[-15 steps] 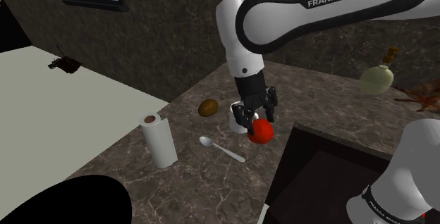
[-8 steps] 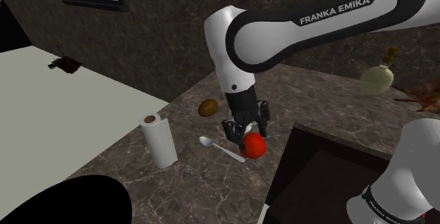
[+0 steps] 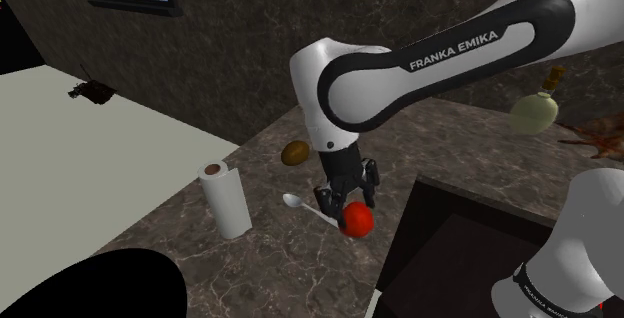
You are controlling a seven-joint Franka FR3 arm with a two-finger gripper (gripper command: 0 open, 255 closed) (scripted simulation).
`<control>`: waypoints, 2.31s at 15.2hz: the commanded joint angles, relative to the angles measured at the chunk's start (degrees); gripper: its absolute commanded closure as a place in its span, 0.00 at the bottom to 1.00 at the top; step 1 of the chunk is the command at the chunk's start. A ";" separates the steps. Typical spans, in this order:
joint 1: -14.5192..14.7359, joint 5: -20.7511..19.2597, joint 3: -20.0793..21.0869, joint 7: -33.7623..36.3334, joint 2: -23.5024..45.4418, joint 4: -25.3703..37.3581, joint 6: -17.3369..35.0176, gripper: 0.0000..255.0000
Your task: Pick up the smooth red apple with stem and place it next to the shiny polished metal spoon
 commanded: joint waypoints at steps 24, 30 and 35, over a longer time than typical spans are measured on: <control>0.22 -0.29 0.26 -1.06 4.44 -5.57 9.91 0.00; -0.40 -1.00 -0.34 -0.74 4.26 1.43 2.67 0.00; -0.40 -1.00 -0.34 -0.74 4.26 1.43 2.67 0.00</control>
